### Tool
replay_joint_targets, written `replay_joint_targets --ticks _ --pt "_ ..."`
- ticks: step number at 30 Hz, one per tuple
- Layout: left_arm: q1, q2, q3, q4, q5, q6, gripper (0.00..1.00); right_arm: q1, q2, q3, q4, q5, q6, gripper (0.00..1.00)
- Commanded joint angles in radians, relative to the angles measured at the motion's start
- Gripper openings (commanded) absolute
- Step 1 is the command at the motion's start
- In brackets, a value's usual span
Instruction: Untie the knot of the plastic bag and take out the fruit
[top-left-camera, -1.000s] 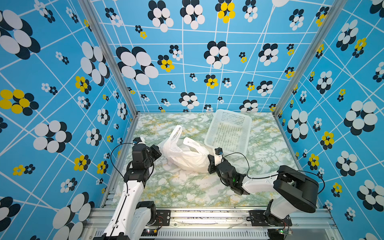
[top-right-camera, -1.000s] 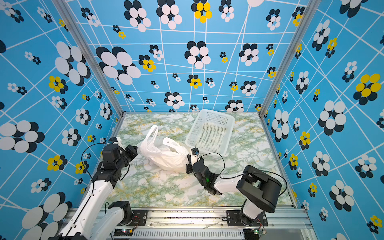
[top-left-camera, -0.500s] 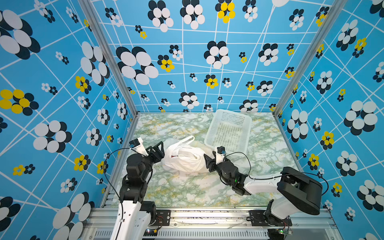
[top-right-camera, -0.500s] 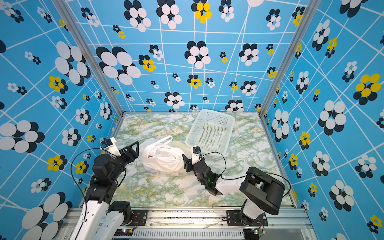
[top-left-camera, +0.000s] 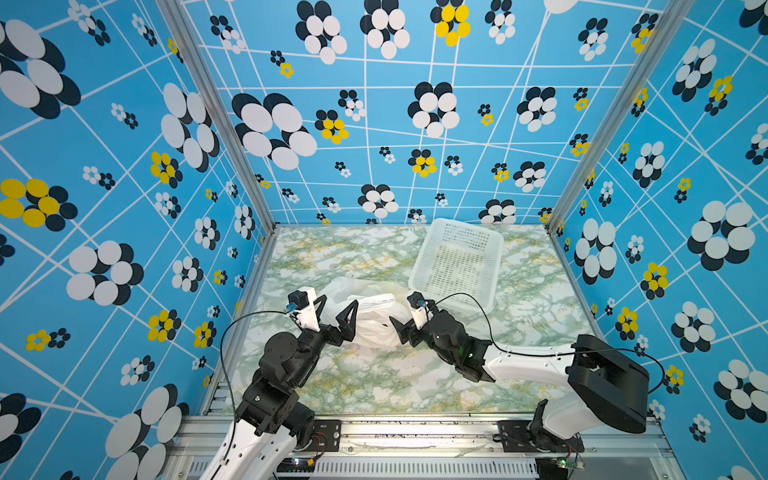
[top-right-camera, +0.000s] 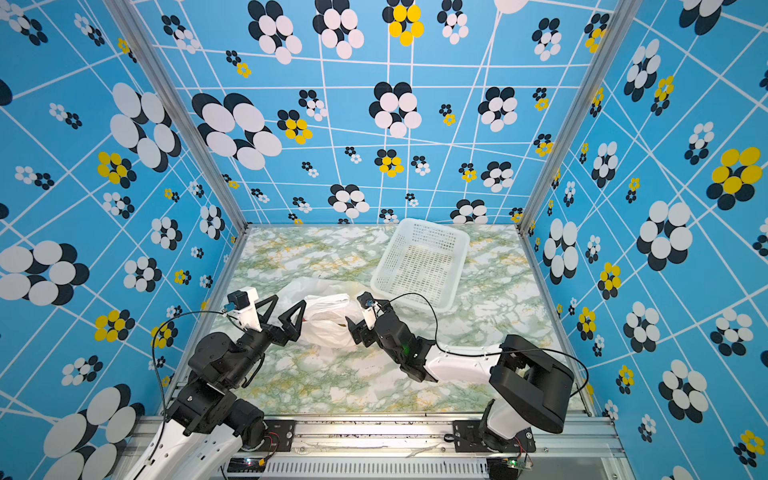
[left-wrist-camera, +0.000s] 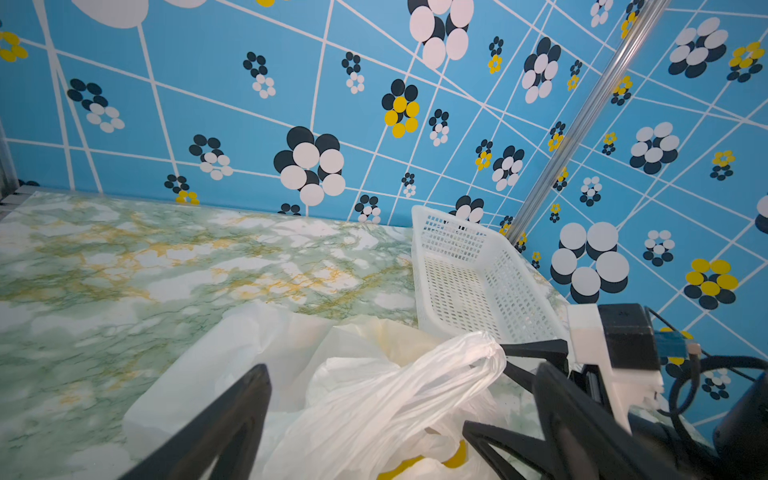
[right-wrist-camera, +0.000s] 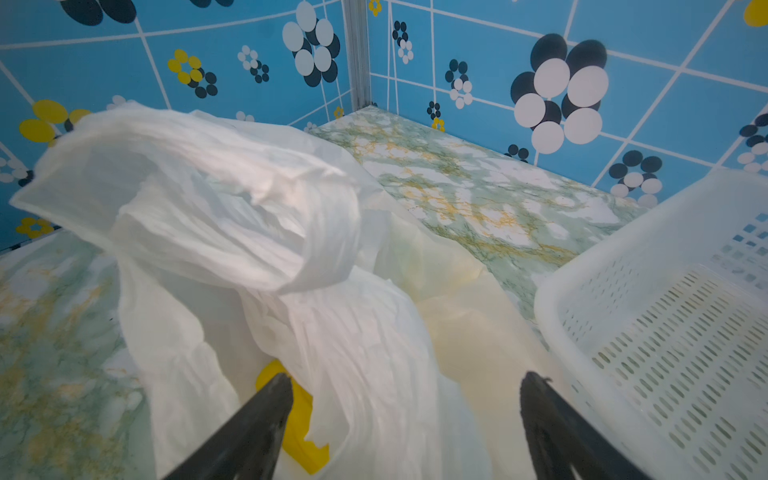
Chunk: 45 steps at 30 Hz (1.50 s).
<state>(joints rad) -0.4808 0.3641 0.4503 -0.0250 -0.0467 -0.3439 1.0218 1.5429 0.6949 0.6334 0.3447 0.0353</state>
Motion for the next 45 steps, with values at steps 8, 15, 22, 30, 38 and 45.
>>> replay_joint_targets --ticks 8,15,22,30,38,45 --pt "-0.214 -0.034 -0.060 0.029 -0.263 0.179 0.97 -0.076 0.172 0.212 -0.156 0.037 -0.006 0.54" --pt "-0.234 -0.048 -0.121 0.100 -0.300 0.236 0.89 -0.106 0.118 0.206 -0.129 0.071 0.066 0.15" --pt "-0.246 -0.052 -0.172 0.185 -0.208 0.329 0.88 -0.179 0.061 0.149 -0.123 0.040 0.212 0.03" --pt "-0.294 -0.028 -0.195 0.252 -0.186 0.392 0.88 -0.223 -0.005 0.081 -0.086 -0.060 0.312 0.00" --pt "-0.373 0.078 -0.153 0.298 -0.300 0.455 0.89 -0.223 -0.056 0.020 -0.055 -0.102 0.357 0.00" --pt "-0.372 0.176 -0.068 0.384 -0.489 0.525 0.92 -0.221 -0.061 -0.027 0.005 -0.163 0.357 0.00"
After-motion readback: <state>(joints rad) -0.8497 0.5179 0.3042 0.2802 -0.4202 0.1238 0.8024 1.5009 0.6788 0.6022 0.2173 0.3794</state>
